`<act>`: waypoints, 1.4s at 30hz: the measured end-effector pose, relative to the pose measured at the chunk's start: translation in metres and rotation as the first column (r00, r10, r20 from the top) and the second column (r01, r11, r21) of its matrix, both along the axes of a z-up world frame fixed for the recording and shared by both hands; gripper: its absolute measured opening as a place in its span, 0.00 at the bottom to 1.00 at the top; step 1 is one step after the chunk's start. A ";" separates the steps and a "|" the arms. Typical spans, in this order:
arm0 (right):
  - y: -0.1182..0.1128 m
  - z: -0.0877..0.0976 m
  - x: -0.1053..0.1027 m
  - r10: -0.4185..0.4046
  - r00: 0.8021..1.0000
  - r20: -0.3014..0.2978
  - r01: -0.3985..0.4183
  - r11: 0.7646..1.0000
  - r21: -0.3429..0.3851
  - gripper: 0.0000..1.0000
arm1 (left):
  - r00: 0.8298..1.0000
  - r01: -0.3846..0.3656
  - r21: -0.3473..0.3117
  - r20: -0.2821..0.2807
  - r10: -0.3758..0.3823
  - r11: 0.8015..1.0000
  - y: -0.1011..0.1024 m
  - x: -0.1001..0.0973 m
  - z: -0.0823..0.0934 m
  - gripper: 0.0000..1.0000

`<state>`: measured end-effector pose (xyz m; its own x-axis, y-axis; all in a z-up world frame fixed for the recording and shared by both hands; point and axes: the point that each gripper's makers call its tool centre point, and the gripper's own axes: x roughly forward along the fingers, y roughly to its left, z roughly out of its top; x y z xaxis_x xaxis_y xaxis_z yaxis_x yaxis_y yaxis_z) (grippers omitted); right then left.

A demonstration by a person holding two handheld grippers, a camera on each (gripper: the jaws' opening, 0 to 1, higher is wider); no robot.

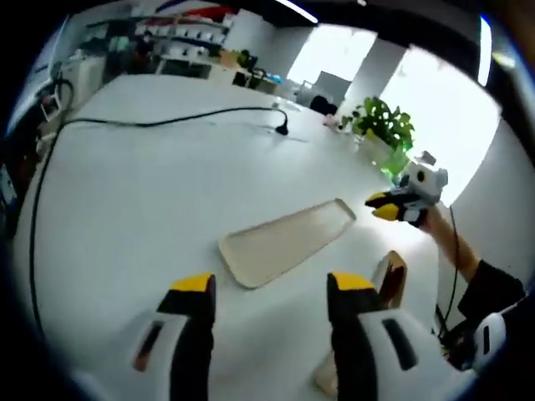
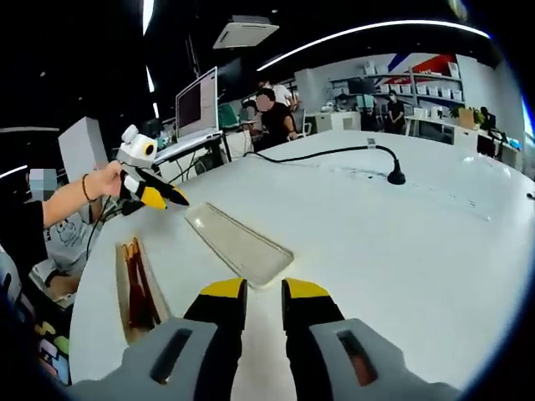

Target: Arrange the utensils inside the cutlery case until each visible utensil rests in its matching compartment.

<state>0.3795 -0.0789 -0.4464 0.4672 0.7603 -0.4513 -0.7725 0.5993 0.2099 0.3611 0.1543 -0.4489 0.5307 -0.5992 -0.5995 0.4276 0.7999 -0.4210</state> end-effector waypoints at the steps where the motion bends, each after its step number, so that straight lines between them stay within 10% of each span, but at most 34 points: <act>1: -0.001 0.000 0.005 -0.019 1.000 -0.008 0.020 1.000 0.012 0.16 | 1.000 0.000 0.008 -0.002 0.000 1.000 0.001 0.001 -0.001 0.58; 7: 0.005 -0.003 0.008 -0.040 0.996 -0.078 0.045 0.997 0.065 0.12 | 0.999 -0.050 -0.137 -0.020 0.048 0.989 -0.009 0.009 0.014 0.73; 21: 0.005 -0.002 0.021 -0.102 0.985 -0.139 0.115 0.989 0.090 0.17 | 1.000 -0.003 -0.085 -0.029 0.000 0.996 -0.017 0.002 0.003 0.77; 42: 0.007 -0.018 0.016 -0.092 0.971 -0.219 0.104 0.993 0.046 0.13 | 0.996 -0.086 -0.178 -0.047 0.079 0.980 -0.010 0.019 0.001 0.47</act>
